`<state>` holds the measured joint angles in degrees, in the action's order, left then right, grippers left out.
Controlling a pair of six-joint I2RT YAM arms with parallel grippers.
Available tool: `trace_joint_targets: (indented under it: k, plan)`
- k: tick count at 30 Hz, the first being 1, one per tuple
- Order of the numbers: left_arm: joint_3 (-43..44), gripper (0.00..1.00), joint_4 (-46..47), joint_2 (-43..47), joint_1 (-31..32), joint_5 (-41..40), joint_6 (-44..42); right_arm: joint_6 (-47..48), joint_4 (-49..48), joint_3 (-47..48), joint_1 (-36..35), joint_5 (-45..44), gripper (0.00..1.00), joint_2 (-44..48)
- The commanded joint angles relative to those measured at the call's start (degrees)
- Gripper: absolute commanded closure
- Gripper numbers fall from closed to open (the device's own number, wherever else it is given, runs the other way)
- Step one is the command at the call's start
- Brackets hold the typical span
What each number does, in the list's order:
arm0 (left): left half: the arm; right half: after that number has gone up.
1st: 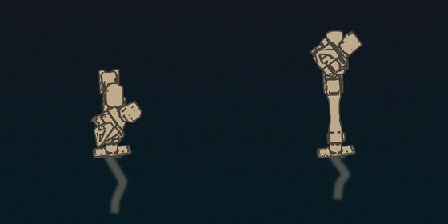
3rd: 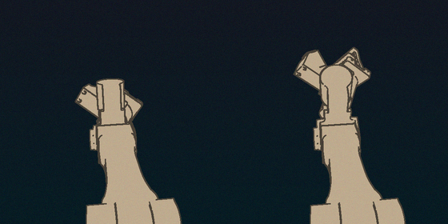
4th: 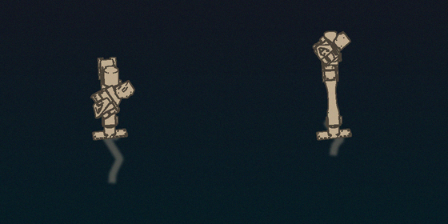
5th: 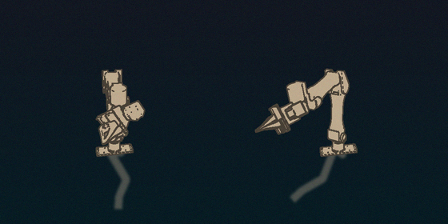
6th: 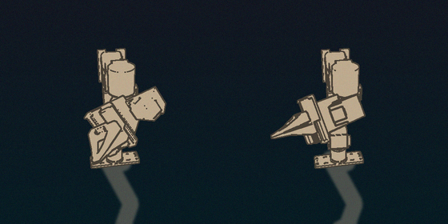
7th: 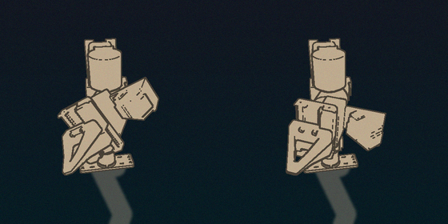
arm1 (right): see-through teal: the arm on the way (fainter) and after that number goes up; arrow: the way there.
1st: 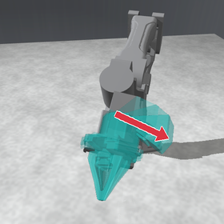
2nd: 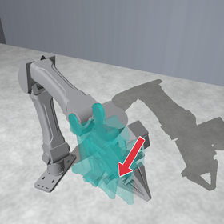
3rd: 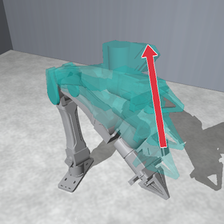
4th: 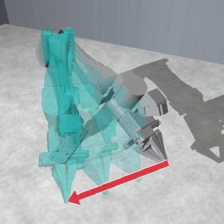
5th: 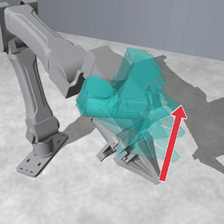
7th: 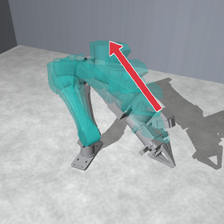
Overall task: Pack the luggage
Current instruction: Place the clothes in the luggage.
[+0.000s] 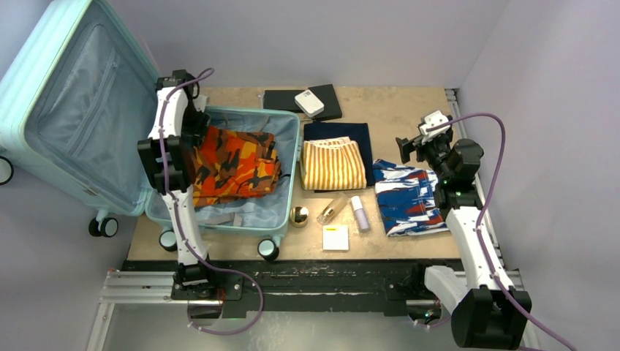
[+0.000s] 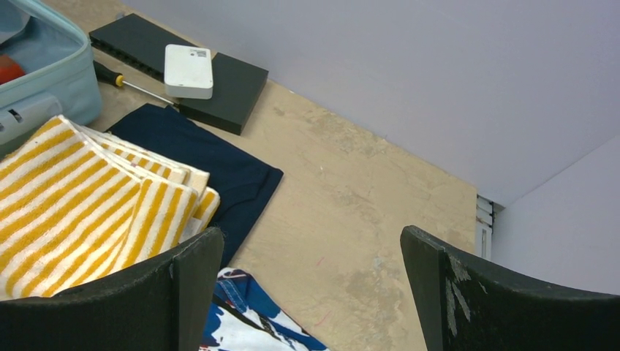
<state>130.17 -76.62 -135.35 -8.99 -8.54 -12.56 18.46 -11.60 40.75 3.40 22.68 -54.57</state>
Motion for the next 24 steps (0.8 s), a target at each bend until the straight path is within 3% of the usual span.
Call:
trace_joint_targets:
  k: [1, 3, 6, 10, 12, 18, 24]
  plan:
    - [-0.52, 0.37, 5.45, 9.40, -1.09, 0.19, 1.66, -0.09, -2.03, -0.20, -0.06, 1.31, 0.05, 0.69]
    - [-1.64, 0.37, 6.77, 12.50, -1.09, 3.41, 2.16, -0.09, -2.03, -0.19, -0.06, 1.49, 0.05, 0.61]
    - [-5.52, 0.47, 10.55, 17.81, -1.11, 8.05, 2.82, -0.02, -2.03, -0.31, -0.06, 1.63, 0.05, 0.52]
    - [-11.99, 0.87, 14.13, 22.03, -0.80, 16.03, 2.62, 0.00, -2.03, -0.20, -0.06, 1.58, 0.05, 0.51]
    - [-13.67, 1.00, 14.22, 21.44, -0.40, 16.96, 1.94, 0.08, -2.03, -0.22, -0.06, 1.64, 0.05, 0.60]
    - [-17.85, 1.00, 15.02, 17.27, 0.02, 20.50, -1.20, 0.07, -2.37, -0.54, -0.06, 1.57, 0.05, 0.51]
    - [-20.38, 1.00, 24.36, 15.69, 0.13, 23.75, 0.52, -0.05, -2.40, -0.61, -0.06, 1.82, 0.05, 0.12]
